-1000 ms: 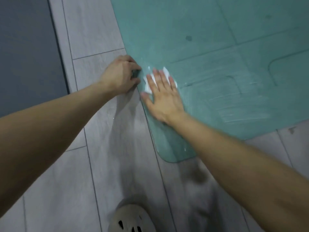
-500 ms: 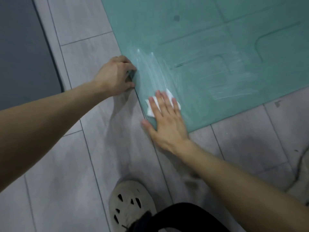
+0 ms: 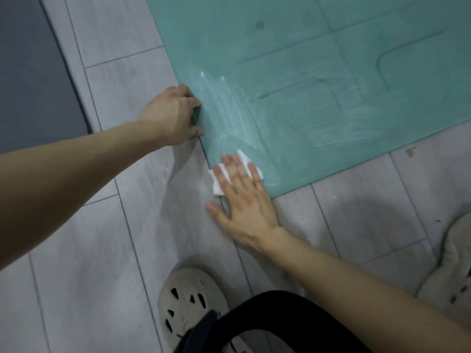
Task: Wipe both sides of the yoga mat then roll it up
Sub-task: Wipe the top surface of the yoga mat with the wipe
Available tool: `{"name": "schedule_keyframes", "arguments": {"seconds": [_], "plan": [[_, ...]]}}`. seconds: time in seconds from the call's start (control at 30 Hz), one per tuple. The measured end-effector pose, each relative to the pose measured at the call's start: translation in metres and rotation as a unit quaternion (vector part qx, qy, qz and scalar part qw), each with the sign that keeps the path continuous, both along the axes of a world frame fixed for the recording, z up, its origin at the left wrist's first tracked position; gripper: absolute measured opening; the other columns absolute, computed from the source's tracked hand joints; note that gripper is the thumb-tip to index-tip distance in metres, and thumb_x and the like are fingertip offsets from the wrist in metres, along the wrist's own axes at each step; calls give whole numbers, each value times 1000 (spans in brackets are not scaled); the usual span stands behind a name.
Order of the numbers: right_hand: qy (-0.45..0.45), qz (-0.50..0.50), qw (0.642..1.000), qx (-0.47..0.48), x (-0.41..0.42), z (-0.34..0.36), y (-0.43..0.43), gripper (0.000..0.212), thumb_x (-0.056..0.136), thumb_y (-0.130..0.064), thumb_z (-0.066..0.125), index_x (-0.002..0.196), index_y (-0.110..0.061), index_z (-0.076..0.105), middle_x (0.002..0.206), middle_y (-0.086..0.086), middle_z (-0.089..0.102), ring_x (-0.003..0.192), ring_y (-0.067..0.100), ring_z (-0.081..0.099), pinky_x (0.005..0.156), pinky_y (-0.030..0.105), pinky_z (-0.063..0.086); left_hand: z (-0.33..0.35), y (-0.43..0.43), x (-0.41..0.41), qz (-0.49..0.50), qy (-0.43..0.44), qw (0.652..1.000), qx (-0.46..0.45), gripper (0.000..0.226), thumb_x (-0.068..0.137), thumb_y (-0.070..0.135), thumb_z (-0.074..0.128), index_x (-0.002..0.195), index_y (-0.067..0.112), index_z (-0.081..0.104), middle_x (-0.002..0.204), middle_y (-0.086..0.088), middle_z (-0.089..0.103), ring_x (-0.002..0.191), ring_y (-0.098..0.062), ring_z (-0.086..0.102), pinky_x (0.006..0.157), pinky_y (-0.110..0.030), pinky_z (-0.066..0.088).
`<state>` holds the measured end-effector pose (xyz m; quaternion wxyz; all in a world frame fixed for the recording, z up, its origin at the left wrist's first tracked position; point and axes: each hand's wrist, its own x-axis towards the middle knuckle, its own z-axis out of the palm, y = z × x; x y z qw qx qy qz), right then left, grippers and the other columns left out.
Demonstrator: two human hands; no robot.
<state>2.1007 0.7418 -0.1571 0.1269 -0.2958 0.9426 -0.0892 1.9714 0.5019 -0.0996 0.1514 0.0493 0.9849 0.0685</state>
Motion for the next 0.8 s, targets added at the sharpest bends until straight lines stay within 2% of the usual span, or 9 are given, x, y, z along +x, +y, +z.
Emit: {"name": "schedule_keyframes", "arguments": {"seconds": [0.2, 0.27, 0.33, 0.43, 0.47, 0.57, 0.67, 0.73, 0.8], "plan": [[7, 116, 993, -3, 2, 9, 66, 76, 108, -61, 36, 169, -23, 13, 177, 0, 0, 163, 18, -6, 132, 48, 10, -7, 10, 0, 6, -2, 1000, -30, 70, 82, 45, 84, 137, 8, 61, 139, -15, 53, 125, -40, 50, 103, -53, 50], [3, 71, 997, 17, -12, 11, 107, 76, 108, -62, 33, 169, -26, 8, 177, -2, -3, 163, 16, -8, 131, 49, 11, -5, 11, -5, 14, -10, 999, -33, 71, 79, 45, 87, 134, 9, 62, 134, -15, 54, 123, -40, 50, 100, -52, 51], [10, -29, 999, 40, -47, 10, 128, 76, 108, -65, 28, 169, -26, 6, 177, 0, -4, 162, 15, -11, 131, 50, 11, -5, 12, -10, 18, -15, 999, -40, 71, 74, 47, 90, 129, 11, 64, 128, -15, 55, 119, -40, 52, 96, -52, 53], [15, -152, 988, 35, -77, 7, 93, 84, 105, -73, 20, 169, -21, 4, 177, 6, -8, 162, 20, -15, 132, 52, 4, 0, 13, -17, 24, -30, 998, -54, 71, 67, 50, 94, 123, 15, 68, 121, -11, 57, 114, -38, 56, 92, -51, 55], [11, -136, 990, 31, -72, 5, 69, 86, 104, -74, 18, 169, -20, 2, 176, 7, -11, 161, 22, -18, 132, 52, 1, 2, 14, -19, 26, -34, 997, -58, 70, 65, 52, 94, 121, 17, 69, 119, -10, 57, 112, -37, 57, 90, -48, 56], [4, 35, 999, 5, -31, 4, 20, 82, 106, -71, 23, 169, -21, 8, 177, 5, -6, 162, 20, -15, 131, 49, 5, 7, 13, -26, 15, -41, 997, -65, 61, 65, 54, 94, 112, 21, 73, 113, -7, 59, 103, -35, 62, 84, -43, 56], [20, 158, 987, -18, -57, 6, 36, 74, 108, -64, 28, 169, -24, 15, 177, 1, 5, 163, 17, -7, 132, 46, 7, 10, 5, -30, 18, -34, 998, -49, 47, 75, 46, 90, 113, 22, 77, 114, -8, 62, 101, -35, 63, 87, -46, 57], [27, 104, 994, 2, -113, 1, 56, 73, 109, -64, 23, 169, -24, 14, 177, 2, 6, 163, 19, -6, 132, 48, 7, 10, 3, -31, 17, -28, 999, -34, 43, 80, 41, 88, 117, 21, 77, 116, -9, 63, 104, -35, 62, 91, -47, 55], [33, -51, 998, 17, -169, 2, 68, 76, 107, -66, 15, 169, -23, 12, 177, 4, 4, 163, 22, -8, 132, 50, 4, 9, 0, -29, 14, -24, 999, -21, 39, 84, 36, 85, 119, 22, 77, 120, -9, 63, 107, -36, 63, 93, -47, 55]]}}
